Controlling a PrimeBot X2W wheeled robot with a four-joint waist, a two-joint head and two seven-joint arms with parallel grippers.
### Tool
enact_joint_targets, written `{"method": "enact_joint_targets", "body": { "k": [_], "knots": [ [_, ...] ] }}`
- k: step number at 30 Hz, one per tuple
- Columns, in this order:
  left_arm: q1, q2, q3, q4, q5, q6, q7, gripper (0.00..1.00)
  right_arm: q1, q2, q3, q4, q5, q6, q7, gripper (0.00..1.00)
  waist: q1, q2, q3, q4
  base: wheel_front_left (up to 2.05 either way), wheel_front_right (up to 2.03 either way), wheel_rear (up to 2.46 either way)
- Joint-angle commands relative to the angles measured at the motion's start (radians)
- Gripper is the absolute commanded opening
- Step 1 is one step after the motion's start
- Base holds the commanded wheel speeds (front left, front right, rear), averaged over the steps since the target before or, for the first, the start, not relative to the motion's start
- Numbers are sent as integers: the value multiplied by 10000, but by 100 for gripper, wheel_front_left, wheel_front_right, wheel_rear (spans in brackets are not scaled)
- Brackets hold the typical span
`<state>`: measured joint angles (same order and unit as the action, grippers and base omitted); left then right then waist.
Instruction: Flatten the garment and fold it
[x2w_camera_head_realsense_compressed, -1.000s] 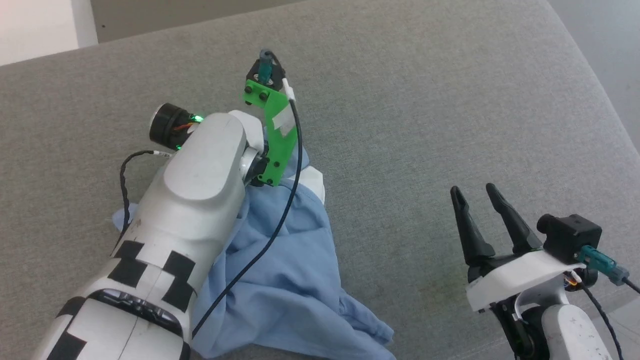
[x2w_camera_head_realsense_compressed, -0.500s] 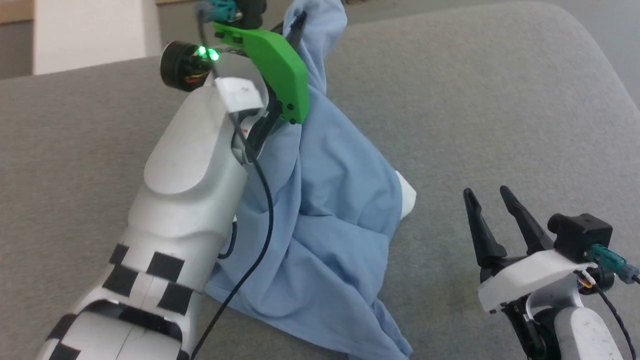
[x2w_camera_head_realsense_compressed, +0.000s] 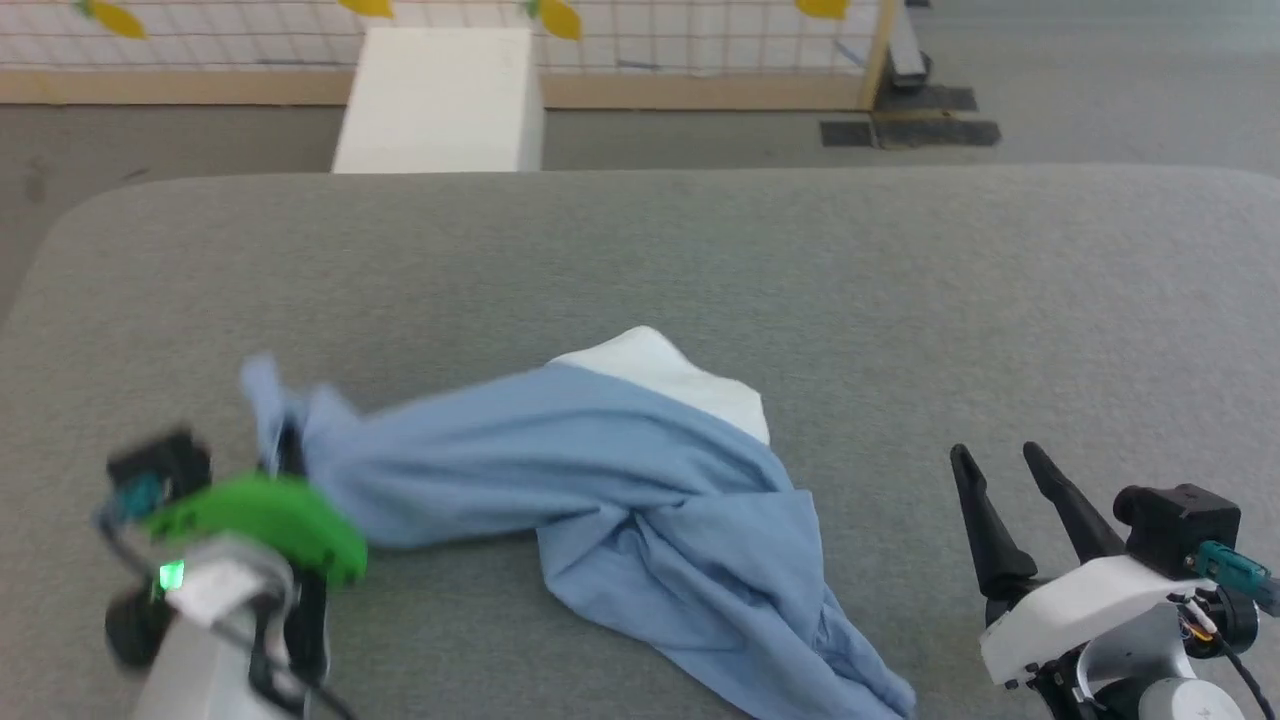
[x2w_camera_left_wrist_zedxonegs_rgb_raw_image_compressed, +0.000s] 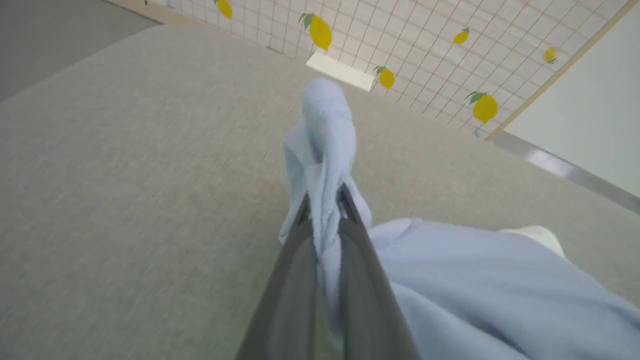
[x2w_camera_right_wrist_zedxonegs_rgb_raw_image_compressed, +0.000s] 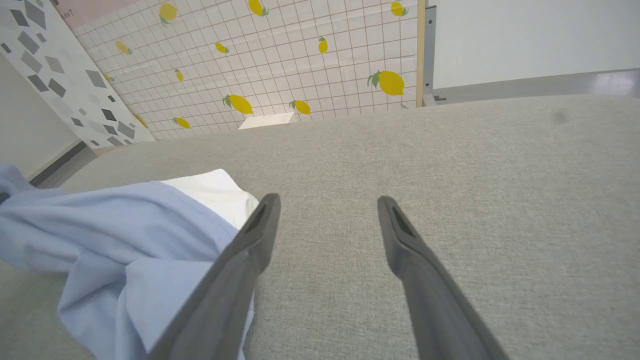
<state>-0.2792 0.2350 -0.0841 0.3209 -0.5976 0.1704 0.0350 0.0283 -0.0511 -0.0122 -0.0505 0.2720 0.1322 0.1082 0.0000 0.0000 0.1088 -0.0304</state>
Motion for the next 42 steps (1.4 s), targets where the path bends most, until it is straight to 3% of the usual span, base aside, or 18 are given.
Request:
{"method": "enact_joint_targets", "body": {
  "k": [1,3,4,5,6,9,17,28,29,30,31,38,42],
  "knots": [
    [718,46,205,-185,-167,193,-13,0,79,9,22,-101,-43,-15,59,100,0,0,-583,830,0,0,0],
    [1690,12,386,-345,-322,429,75,0,104,9,26,-167,-47,-15,135,100,0,0,-597,1004,0,0,0],
    [2114,-54,410,-372,-410,511,177,8,122,9,32,-188,-53,-15,180,100,0,0,-604,1106,0,0,0],
    [2386,-124,374,-385,-485,513,276,70,141,9,41,-196,-61,-15,227,100,0,0,-601,1193,0,0,0],
    [2634,-216,292,-429,-585,400,346,100,161,9,65,-197,-68,-15,286,100,0,0,-602,1291,0,0,0],
    [2999,-496,295,-565,-887,109,129,100,190,9,224,-170,-102,-15,480,100,0,0,-599,1477,0,0,0],
    [2928,-843,190,-1270,29,-251,-2521,100,92,-10,1220,417,-731,-15,1971,100,0,0,-405,1724,0,0,0],
    [2295,-1451,548,-1928,1186,-605,-2963,100,-809,-102,1968,1759,-1169,-15,5569,98,0,0,432,1897,0,0,0],
    [2263,-1513,629,-1925,1225,-671,-2964,100,-901,-186,2076,1779,-1079,-15,5741,47,0,0,491,1917,0,0,0],
    [2249,-1560,676,-1900,1245,-726,-2964,100,-974,-299,2222,1790,-1015,-15,5858,36,0,0,536,1936,0,0,0],
    [2232,-1609,730,-1865,1284,-787,-2965,100,-1045,-427,2361,1806,-890,-15,5965,0,0,0,563,1948,0,0,0],
    [2207,-1785,980,-1596,1436,-1088,-2966,100,-1307,-1113,2479,1572,-245,-15,6028,0,0,0,527,1985,0,0,0],
    [2217,-1822,1024,-1449,1458,-1209,-2966,100,-1421,-1304,1100,1112,-653,-15,5314,0,0,0,372,1988,0,0,0]
  ]
}}
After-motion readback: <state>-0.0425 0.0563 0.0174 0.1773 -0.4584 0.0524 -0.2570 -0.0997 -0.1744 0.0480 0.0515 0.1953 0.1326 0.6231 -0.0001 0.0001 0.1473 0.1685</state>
